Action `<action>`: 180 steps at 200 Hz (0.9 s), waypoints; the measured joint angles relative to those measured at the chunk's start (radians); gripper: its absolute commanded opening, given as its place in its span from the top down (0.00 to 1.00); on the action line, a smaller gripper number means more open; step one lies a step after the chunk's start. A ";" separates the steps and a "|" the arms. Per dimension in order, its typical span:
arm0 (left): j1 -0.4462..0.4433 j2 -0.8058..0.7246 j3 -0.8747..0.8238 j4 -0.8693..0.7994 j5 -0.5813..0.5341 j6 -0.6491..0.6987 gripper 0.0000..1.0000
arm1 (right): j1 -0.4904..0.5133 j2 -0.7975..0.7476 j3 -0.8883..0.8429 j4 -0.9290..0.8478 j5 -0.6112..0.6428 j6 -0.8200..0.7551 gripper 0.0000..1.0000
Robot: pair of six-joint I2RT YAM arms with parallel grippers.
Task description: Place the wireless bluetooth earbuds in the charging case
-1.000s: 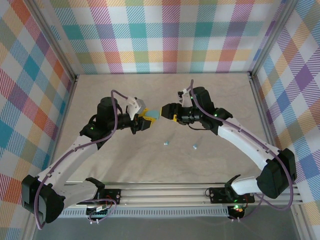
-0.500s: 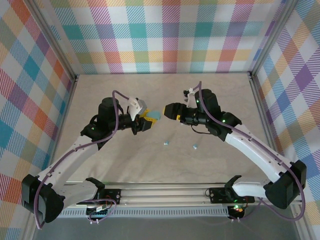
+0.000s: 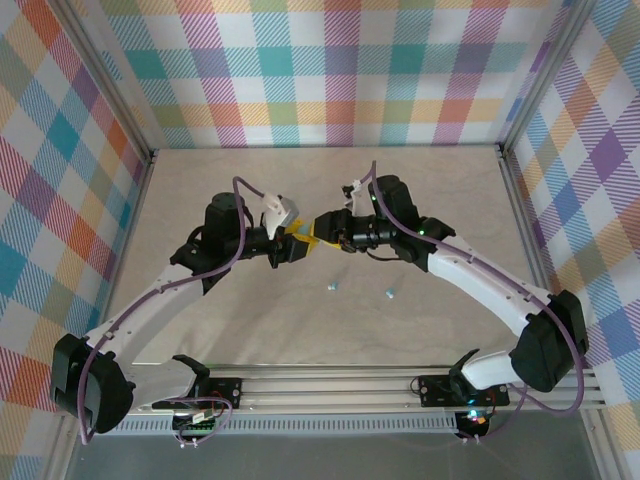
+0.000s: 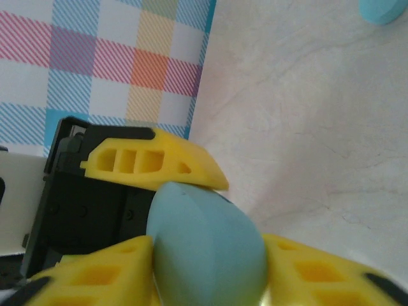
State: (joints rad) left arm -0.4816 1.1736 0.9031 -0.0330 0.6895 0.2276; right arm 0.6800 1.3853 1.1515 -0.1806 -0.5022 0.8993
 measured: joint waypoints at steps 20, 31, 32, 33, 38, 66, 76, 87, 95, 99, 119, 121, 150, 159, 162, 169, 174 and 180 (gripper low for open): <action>0.003 -0.005 -0.003 0.013 -0.004 -0.003 0.68 | -0.008 0.000 0.000 0.015 -0.008 0.031 0.82; 0.005 -0.011 -0.008 0.016 -0.006 -0.004 0.61 | -0.008 0.000 0.000 0.018 -0.011 0.045 0.84; 0.005 -0.011 -0.009 0.017 -0.007 -0.004 0.60 | -0.009 0.000 0.000 0.018 -0.011 0.047 0.84; 0.005 -0.012 -0.010 0.018 -0.007 -0.004 0.59 | -0.009 0.000 0.000 0.019 -0.012 0.052 0.85; 0.005 -0.016 -0.013 0.021 -0.008 -0.005 0.56 | -0.009 0.000 0.000 0.021 -0.014 0.056 0.85; 0.014 -0.055 -0.050 0.081 0.005 -0.045 0.38 | -0.009 0.002 0.000 0.049 -0.043 0.100 0.87; 0.027 -0.076 -0.076 0.130 0.029 -0.077 0.35 | -0.014 0.002 -0.002 0.067 -0.058 0.119 0.87; 0.052 -0.095 -0.107 0.182 0.060 -0.113 0.35 | -0.019 0.001 -0.007 0.089 -0.072 0.136 0.87; 0.073 -0.105 -0.125 0.214 0.080 -0.138 0.35 | -0.023 0.001 -0.008 0.098 -0.082 0.146 0.87; 0.083 -0.109 -0.132 0.229 0.089 -0.151 0.35 | -0.026 0.001 -0.009 0.102 -0.088 0.150 0.88; 0.106 -0.121 -0.161 0.287 0.121 -0.192 0.36 | -0.034 0.001 -0.009 0.112 -0.114 0.163 0.88; 0.106 -0.121 -0.162 0.291 0.122 -0.193 0.36 | -0.034 0.001 -0.009 0.112 -0.117 0.164 0.88; 0.106 -0.124 -0.176 0.354 0.161 -0.221 0.38 | -0.039 0.001 -0.007 0.111 -0.148 0.167 0.89; 0.106 -0.124 -0.176 0.371 0.172 -0.225 0.40 | -0.039 0.001 -0.005 0.113 -0.158 0.172 0.89; 0.106 -0.124 -0.176 0.377 0.176 -0.224 0.41 | -0.039 0.001 -0.005 0.114 -0.162 0.174 0.89; 0.106 -0.123 -0.176 0.386 0.186 -0.227 0.42 | -0.039 0.001 -0.004 0.118 -0.170 0.179 0.89; 0.106 -0.121 -0.176 0.395 0.194 -0.230 0.43 | -0.039 0.001 -0.004 0.121 -0.174 0.184 0.89; 0.106 -0.117 -0.176 0.406 0.201 -0.232 0.43 | -0.039 0.002 -0.004 0.125 -0.181 0.187 0.89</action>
State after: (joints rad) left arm -0.3759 1.0565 0.7273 0.3725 0.8909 -0.0040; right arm 0.6407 1.3869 1.1477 -0.0555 -0.6834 1.0859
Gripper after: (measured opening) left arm 0.581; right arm 0.243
